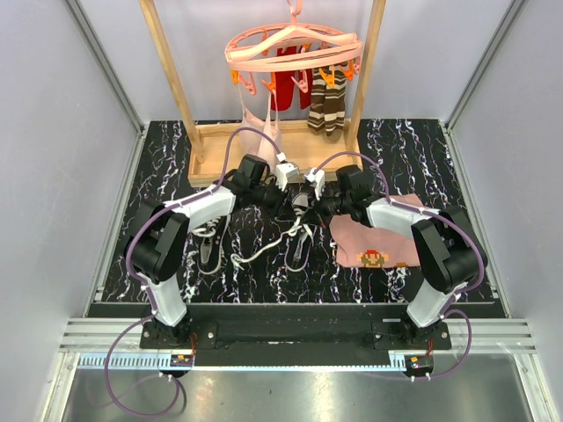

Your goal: Tie the shoes

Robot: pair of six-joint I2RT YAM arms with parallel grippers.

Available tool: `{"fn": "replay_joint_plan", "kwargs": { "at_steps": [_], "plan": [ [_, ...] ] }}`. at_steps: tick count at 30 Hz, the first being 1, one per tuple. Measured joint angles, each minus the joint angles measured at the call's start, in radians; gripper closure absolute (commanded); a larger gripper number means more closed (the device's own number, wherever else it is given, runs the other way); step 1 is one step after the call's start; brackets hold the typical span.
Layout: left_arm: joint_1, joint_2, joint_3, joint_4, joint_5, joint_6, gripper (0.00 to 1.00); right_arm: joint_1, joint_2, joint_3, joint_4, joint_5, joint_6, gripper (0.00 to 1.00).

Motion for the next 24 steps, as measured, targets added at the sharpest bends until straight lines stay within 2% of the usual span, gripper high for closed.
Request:
{"fn": "replay_joint_plan", "kwargs": {
  "at_steps": [3,17,24],
  "plan": [
    [-0.001,0.000,0.000,0.000,0.007,-0.002,0.64,0.001,0.000,0.000,0.000,0.000,0.000,1.00],
    [-0.012,0.016,0.001,0.001,0.019,-0.019,0.62,0.001,-0.010,0.000,0.000,-0.001,0.005,1.00],
    [-0.012,0.020,0.001,0.004,0.024,-0.027,0.72,0.001,-0.011,0.000,0.000,-0.002,0.007,1.00]
  ]
}}
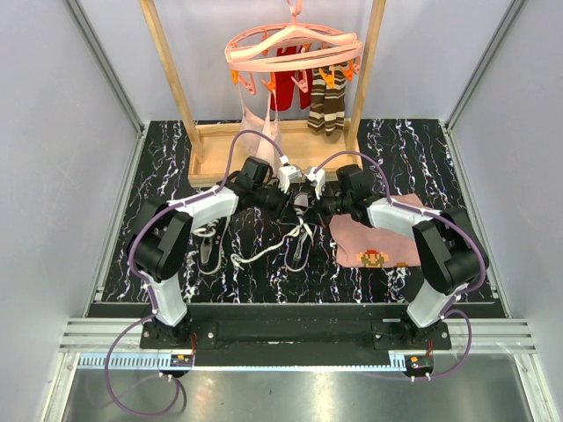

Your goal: Tie the shoes

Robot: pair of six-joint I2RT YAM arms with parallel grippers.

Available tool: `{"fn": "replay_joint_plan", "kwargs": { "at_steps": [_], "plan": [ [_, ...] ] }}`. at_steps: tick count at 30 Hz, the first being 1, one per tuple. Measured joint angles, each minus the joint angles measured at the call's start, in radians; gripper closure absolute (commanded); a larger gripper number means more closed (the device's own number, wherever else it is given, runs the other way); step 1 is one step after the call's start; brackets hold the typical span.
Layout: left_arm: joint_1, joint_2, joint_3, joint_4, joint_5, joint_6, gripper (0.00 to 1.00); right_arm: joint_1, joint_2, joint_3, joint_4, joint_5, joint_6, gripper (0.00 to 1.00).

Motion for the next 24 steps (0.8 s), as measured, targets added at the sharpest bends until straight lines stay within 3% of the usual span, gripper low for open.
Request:
{"fn": "replay_joint_plan", "kwargs": {
  "at_steps": [6,16,18,24],
  "plan": [
    [-0.002,0.000,0.000,0.004,0.024,-0.013,1.00,0.000,0.000,0.000,0.000,0.004,0.000,0.99],
    [0.010,-0.008,-0.019,0.028,0.010,-0.024,1.00,0.000,-0.012,0.000,-0.019,0.012,-0.003,0.76],
    [0.018,-0.024,-0.042,0.046,-0.005,-0.036,1.00,0.000,-0.020,0.000,-0.050,0.011,-0.005,0.63],
    [0.033,-0.062,-0.074,0.082,-0.024,-0.078,1.00,-0.006,-0.052,0.020,-0.167,0.009,-0.024,0.48]
  ]
}}
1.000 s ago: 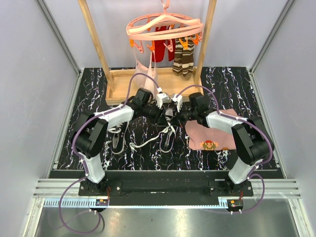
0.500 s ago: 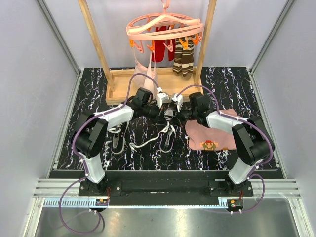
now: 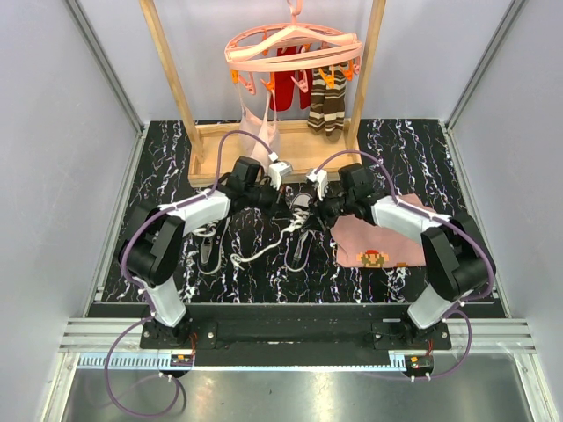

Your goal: Tie the shoes

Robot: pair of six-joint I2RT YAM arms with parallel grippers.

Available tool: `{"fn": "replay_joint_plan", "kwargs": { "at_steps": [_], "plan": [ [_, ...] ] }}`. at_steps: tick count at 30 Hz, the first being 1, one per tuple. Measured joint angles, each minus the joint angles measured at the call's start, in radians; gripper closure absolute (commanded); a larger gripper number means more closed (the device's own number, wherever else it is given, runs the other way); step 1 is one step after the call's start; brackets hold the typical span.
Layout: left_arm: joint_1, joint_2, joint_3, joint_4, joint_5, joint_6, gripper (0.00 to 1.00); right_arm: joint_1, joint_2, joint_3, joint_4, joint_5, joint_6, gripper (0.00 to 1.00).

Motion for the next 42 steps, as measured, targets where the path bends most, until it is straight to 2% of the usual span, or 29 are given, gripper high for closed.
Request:
{"fn": "replay_joint_plan", "kwargs": {
  "at_steps": [1,2,5,11,17,23,38,42],
  "plan": [
    [0.002,0.000,0.000,0.004,0.000,-0.005,1.00,-0.002,-0.008,0.011,-0.029,0.000,-0.009,0.47],
    [0.003,0.000,0.000,0.005,0.000,-0.011,1.00,-0.002,-0.014,0.024,-0.057,-0.001,-0.018,0.39],
    [0.005,0.000,0.000,0.010,0.002,-0.024,1.00,-0.003,-0.033,0.076,-0.140,-0.015,-0.047,0.32],
    [0.021,0.022,0.012,0.005,0.017,-0.035,1.00,0.045,-0.082,0.145,-0.247,0.000,-0.089,0.32],
    [0.030,0.064,0.036,0.000,0.023,-0.043,1.00,0.280,-0.091,0.155,-0.278,0.087,-0.121,0.36],
    [0.030,0.089,0.068,-0.006,0.048,-0.044,1.00,0.387,-0.011,0.160,-0.216,0.178,-0.162,0.36],
    [0.034,0.212,0.169,-0.122,0.120,0.003,1.00,0.471,0.206,0.166,0.039,0.244,-0.278,0.38],
    [0.035,0.233,0.198,-0.155,0.130,0.024,1.00,0.482,0.246,0.166,0.081,0.245,-0.319,0.34]
  ]
}}
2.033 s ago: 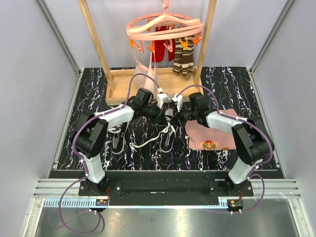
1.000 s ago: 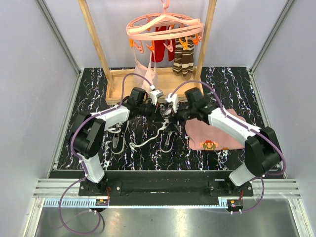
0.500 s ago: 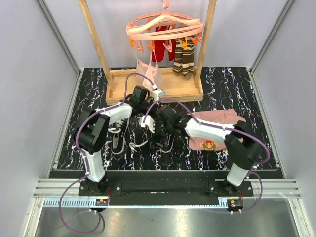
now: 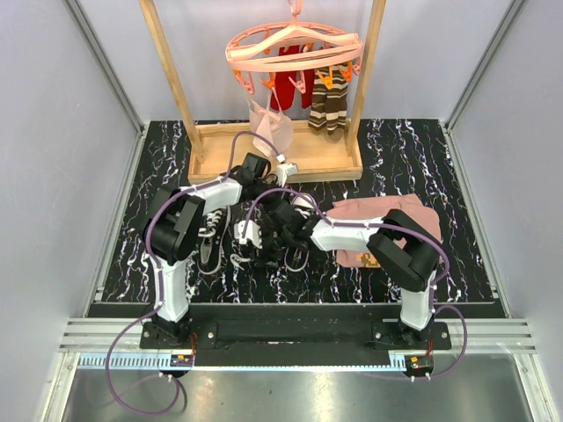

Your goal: Tie the shoes

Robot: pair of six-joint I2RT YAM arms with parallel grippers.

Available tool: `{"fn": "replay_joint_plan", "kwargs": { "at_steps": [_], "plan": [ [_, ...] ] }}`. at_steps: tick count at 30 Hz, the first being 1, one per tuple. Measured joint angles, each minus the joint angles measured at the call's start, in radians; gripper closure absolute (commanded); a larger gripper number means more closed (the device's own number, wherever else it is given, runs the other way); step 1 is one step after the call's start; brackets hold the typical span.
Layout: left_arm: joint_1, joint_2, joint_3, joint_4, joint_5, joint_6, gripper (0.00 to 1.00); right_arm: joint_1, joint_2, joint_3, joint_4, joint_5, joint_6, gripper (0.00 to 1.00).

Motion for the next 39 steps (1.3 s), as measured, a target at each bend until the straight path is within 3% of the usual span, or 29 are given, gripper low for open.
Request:
{"fn": "replay_joint_plan", "kwargs": {
  "at_steps": [7,9,19,22,24,25,31,39],
  "plan": [
    [0.000,0.032,0.025,-0.021,0.010,0.011,1.00,0.019,0.033,-0.010,0.098,0.023,-0.018,0.23],
    [0.000,0.040,0.034,-0.029,0.014,0.016,1.00,0.020,0.045,-0.011,0.122,0.032,-0.018,0.25],
    [0.001,0.053,0.053,-0.058,0.024,0.048,1.00,0.020,0.090,-0.008,0.130,-0.025,-0.038,0.54],
    [0.001,0.053,0.053,-0.059,0.025,0.055,1.00,0.020,0.100,0.000,0.131,-0.042,-0.044,0.75],
    [0.001,0.053,0.053,-0.059,0.025,0.057,1.00,0.020,0.106,0.005,0.129,-0.055,-0.041,0.97],
    [0.001,0.053,0.053,-0.059,0.025,0.058,1.00,0.021,0.107,0.005,0.128,-0.058,-0.048,1.00],
    [0.001,0.053,0.053,-0.059,0.025,0.058,1.00,0.022,0.090,0.013,0.062,-0.048,-0.037,1.00],
    [-0.003,-0.029,-0.045,-0.032,-0.002,0.043,1.00,-0.024,-0.135,0.039,-0.282,-0.037,0.026,1.00]
  ]
}}
